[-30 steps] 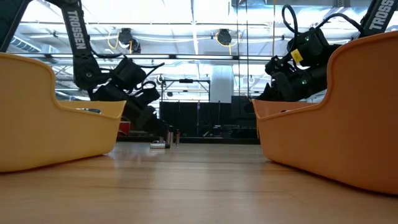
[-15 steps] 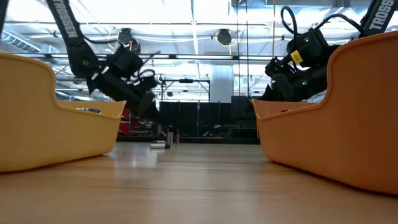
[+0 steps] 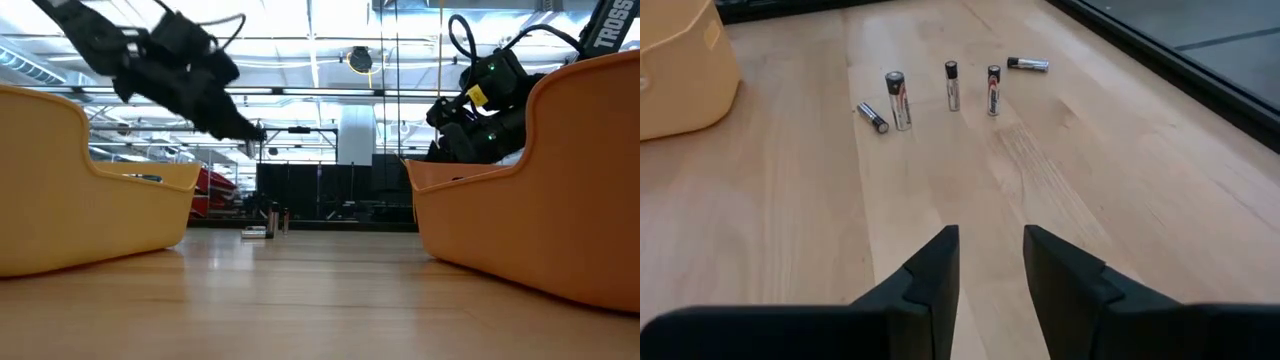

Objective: Sort batteries
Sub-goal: Put the silver battery into the yellow bin

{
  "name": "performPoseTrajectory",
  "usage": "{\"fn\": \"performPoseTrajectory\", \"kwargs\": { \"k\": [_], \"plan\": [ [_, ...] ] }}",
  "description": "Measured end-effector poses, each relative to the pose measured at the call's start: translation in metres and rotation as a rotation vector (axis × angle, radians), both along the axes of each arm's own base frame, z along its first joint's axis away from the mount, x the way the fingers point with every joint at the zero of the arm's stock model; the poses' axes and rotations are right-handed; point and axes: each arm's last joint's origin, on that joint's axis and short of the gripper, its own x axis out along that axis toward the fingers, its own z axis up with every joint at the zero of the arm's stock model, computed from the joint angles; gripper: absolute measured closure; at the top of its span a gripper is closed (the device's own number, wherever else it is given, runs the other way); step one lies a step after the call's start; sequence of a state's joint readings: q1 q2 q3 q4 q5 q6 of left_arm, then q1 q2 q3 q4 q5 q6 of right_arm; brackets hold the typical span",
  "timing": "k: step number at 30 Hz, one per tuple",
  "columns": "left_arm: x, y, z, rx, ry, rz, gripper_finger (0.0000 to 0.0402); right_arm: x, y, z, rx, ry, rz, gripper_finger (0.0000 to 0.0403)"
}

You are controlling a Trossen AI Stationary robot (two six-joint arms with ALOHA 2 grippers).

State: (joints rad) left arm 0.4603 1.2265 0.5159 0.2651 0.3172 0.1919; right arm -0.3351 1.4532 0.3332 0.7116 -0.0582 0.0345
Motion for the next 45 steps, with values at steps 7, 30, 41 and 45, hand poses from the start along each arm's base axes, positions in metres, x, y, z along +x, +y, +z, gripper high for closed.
{"fn": "performPoseTrajectory", "kwargs": {
  "k": [7, 30, 41, 45],
  "plan": [
    [-0.005, -0.049, 0.017, -0.066, -0.009, -0.268, 0.035, -0.003, -0.008, 0.0, 0.015, -0.005, 0.003, 0.0298],
    [-0.02, -0.132, 0.062, -0.12, 0.202, -0.258, 0.035, -0.003, -0.02, 0.012, -0.064, -0.127, -0.064, 0.0298],
    [-0.026, -0.155, 0.067, -0.199, 0.26, -0.306, 0.035, -0.003, -0.019, 0.009, -0.029, -0.106, -0.069, 0.0298],
    [-0.026, -0.167, 0.058, -0.233, 0.344, -0.356, 0.035, -0.003, -0.019, 0.009, -0.029, -0.105, -0.069, 0.0298]
  ]
}}
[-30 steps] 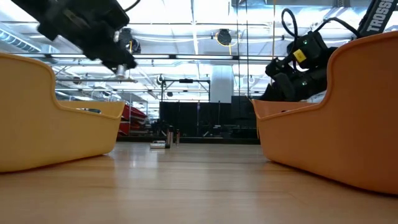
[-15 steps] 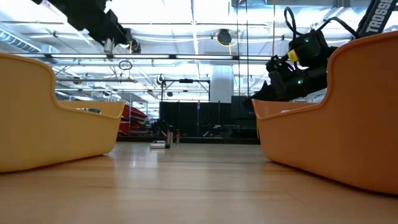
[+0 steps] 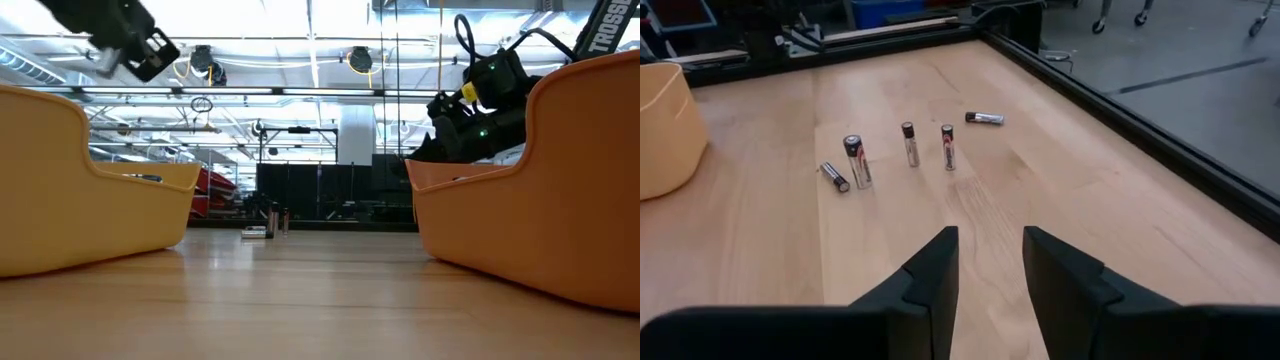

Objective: Sort batteries
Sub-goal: Put the silver battery into the yellow bin

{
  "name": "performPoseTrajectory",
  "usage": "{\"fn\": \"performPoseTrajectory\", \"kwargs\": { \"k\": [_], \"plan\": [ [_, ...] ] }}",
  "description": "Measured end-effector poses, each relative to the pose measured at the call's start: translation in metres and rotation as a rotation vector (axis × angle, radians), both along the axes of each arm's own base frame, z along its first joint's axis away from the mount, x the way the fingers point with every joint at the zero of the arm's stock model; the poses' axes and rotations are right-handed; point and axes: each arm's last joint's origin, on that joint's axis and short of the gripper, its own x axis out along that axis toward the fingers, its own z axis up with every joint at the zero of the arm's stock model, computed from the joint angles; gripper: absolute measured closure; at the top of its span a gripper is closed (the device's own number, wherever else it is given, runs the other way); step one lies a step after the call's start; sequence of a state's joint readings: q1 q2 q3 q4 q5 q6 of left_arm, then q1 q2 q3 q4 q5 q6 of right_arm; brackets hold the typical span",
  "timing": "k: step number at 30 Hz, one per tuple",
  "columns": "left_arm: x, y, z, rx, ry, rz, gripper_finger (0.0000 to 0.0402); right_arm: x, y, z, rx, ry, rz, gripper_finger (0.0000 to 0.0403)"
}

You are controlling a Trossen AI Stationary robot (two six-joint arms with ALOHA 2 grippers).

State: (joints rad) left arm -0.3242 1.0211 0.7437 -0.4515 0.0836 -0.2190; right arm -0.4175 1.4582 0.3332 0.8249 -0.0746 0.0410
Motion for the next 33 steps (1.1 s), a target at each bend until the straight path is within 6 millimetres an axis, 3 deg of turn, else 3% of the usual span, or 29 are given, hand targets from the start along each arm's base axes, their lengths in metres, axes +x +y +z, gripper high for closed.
{"fn": "performPoseTrajectory", "kwargs": {
  "k": [11, 19, 21, 24, 28, 33],
  "plan": [
    [0.018, -0.027, -0.042, 0.045, 0.209, -0.104, 0.035, -0.001, 0.001, -0.004, 0.023, 0.035, -0.002, 0.0298],
    [0.029, -0.03, -0.069, 0.136, 0.305, -0.063, 0.0349, -0.001, 0.001, -0.004, 0.023, 0.035, -0.002, 0.0298],
    [0.031, -0.031, -0.073, 0.149, 0.318, -0.056, 0.0331, -0.001, 0.001, -0.004, 0.023, 0.035, -0.002, 0.0298],
    [0.032, -0.031, -0.076, 0.164, 0.323, -0.047, 0.0301, -0.001, 0.001, -0.004, 0.023, 0.035, -0.001, 0.0298],
    [0.032, -0.03, -0.074, 0.169, 0.315, -0.047, 0.0291, -0.001, 0.001, -0.004, 0.024, 0.035, -0.001, 0.0298],
    [0.028, -0.025, -0.053, 0.153, 0.22, -0.084, 0.0288, -0.001, 0.001, -0.004, 0.023, 0.035, -0.001, 0.0298]
  ]
}}
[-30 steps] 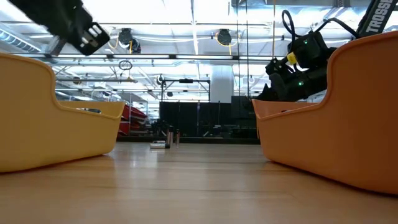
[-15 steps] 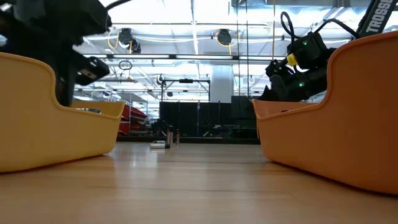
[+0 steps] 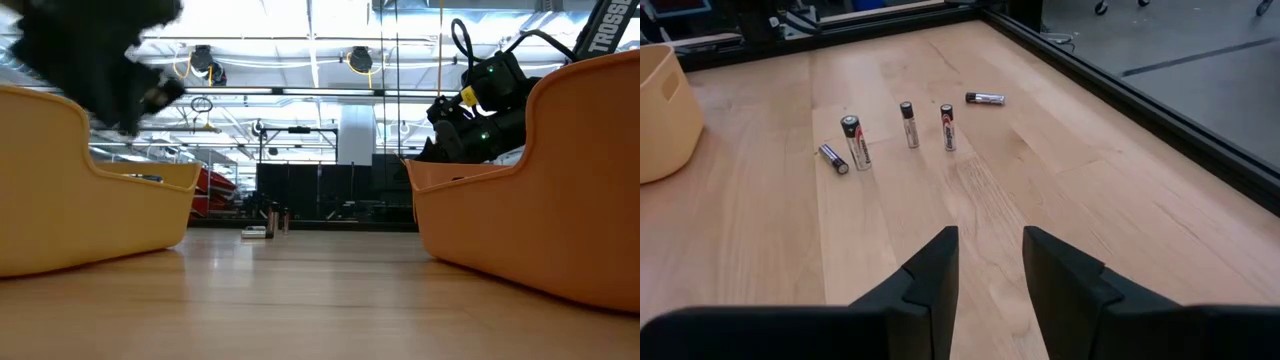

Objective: Sort batteries
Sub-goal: Put the silver battery into the yellow bin

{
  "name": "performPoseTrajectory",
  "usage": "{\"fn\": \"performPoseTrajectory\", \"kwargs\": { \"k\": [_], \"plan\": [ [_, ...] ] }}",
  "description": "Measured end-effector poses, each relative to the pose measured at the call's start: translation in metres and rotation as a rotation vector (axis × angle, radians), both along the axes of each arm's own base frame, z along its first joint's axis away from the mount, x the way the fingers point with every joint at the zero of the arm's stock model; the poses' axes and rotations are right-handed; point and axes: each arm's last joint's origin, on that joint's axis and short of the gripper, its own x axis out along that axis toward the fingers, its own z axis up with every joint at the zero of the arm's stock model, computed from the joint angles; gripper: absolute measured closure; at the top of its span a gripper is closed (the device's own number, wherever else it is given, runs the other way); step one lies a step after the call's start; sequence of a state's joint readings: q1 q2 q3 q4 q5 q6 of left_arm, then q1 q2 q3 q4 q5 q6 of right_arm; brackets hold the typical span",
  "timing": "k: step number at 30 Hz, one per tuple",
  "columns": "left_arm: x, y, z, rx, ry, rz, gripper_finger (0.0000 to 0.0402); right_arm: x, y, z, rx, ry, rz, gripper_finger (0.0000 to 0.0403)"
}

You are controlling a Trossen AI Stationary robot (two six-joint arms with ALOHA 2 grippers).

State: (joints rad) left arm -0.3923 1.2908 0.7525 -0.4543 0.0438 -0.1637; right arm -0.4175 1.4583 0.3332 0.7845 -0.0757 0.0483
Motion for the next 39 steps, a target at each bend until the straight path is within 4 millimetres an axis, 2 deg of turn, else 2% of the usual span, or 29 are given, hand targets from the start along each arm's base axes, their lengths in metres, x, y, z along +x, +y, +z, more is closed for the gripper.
{"fn": "performPoseTrajectory", "kwargs": {
  "k": [4, 9, 14, 22, 30, 34, 39],
  "plan": [
    [0.004, 0.02, 0.025, 0.109, -0.209, 0.076, 0.0287, 0.0, 0.0, 0.0, 0.006, -0.004, -0.002, 0.0298],
    [0.02, 0.061, 0.027, 0.249, -0.277, 0.283, 0.0286, 0.0, 0.0, 0.0, 0.016, -0.011, -0.002, 0.0298],
    [0.035, 0.099, 0.013, 0.288, -0.237, 0.361, 0.0282, 0.002, 0.003, 0.001, 0.012, -0.021, 0.012, 0.0298],
    [0.045, 0.145, -0.016, 0.285, -0.125, 0.407, 0.0241, 0.002, 0.003, 0.002, 0.003, -0.027, 0.014, 0.0298],
    [0.038, 0.206, -0.031, 0.29, -0.101, 0.684, 0.0238, 0.002, 0.003, 0.002, -0.002, -0.028, 0.019, 0.0298],
    [0.032, 0.235, -0.047, 0.238, -0.06, 0.796, 0.0238, 0.002, 0.003, 0.003, -0.003, -0.03, 0.019, 0.0298],
    [0.033, 0.255, -0.065, 0.233, -0.071, 0.86, 0.0237, 0.002, 0.003, 0.003, -0.005, -0.035, 0.019, 0.0298]
  ]
}}
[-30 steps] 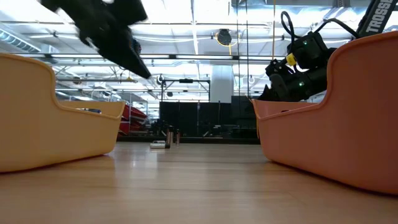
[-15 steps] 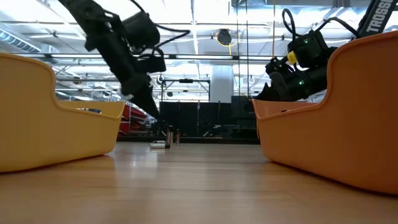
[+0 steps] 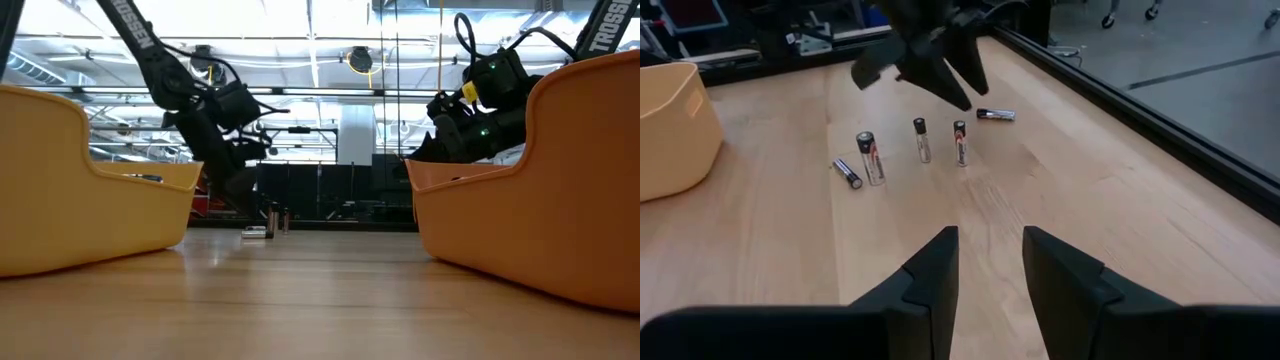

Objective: Sort batteries
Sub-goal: Put the silver battery into the yellow bin

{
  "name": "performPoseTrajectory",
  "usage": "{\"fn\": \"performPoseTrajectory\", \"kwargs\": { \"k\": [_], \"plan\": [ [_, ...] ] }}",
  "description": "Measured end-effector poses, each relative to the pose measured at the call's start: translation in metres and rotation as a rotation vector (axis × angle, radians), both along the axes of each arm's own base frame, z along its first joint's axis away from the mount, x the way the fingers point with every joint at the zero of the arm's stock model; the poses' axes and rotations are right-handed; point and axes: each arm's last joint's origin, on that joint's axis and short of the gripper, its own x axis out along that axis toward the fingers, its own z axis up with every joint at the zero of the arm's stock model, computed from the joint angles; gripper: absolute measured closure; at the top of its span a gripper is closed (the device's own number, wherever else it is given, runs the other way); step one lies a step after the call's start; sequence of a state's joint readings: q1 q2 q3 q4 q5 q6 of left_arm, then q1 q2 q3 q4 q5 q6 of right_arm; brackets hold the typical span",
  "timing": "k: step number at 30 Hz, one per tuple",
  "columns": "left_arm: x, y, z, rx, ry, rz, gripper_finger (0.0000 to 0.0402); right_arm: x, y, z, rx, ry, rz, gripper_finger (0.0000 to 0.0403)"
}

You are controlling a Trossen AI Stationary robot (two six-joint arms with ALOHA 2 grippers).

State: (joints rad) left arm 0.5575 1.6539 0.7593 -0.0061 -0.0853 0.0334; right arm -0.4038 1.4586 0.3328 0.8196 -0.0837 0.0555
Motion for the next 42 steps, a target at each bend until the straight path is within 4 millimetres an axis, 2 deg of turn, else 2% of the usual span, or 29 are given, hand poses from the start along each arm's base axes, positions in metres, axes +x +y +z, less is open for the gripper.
{"fn": "performPoseTrajectory", "kwargs": {
  "k": [12, 20, 23, 27, 32, 36, 42],
  "plan": [
    [0.008, 0.011, -0.014, 0.067, -0.031, 0.046, 0.0237, 0.0, 0.0, 0.0, -0.006, 0.002, 0.002, 0.0298],
    [0.007, 0.023, -0.028, 0.072, -0.032, 0.081, 0.0237, 0.0, 0.0, 0.0, -0.006, 0.002, 0.002, 0.0298],
    [0.007, 0.024, -0.028, 0.066, -0.036, 0.078, 0.024, 0.0, 0.0, 0.0, -0.007, 0.003, 0.002, 0.0298],
    [0.008, 0.025, -0.027, 0.047, -0.028, 0.055, 0.0279, 0.0, 0.0, 0.0, -0.011, 0.004, 0.004, 0.0298],
    [0.01, 0.025, -0.025, 0.035, -0.014, 0.002, 0.0378, 0.0, 0.0, 0.0, -0.013, 0.005, 0.004, 0.0298],
    [0.01, 0.026, -0.024, 0.045, -0.013, -0.001, 0.0395, 0.0, 0.0, 0.0, -0.012, 0.005, 0.004, 0.0298],
    [0.009, 0.024, -0.013, 0.046, -0.013, -0.003, 0.0399, 0.0, 0.0, 0.0, -0.011, 0.005, 0.004, 0.0298]
  ]
}}
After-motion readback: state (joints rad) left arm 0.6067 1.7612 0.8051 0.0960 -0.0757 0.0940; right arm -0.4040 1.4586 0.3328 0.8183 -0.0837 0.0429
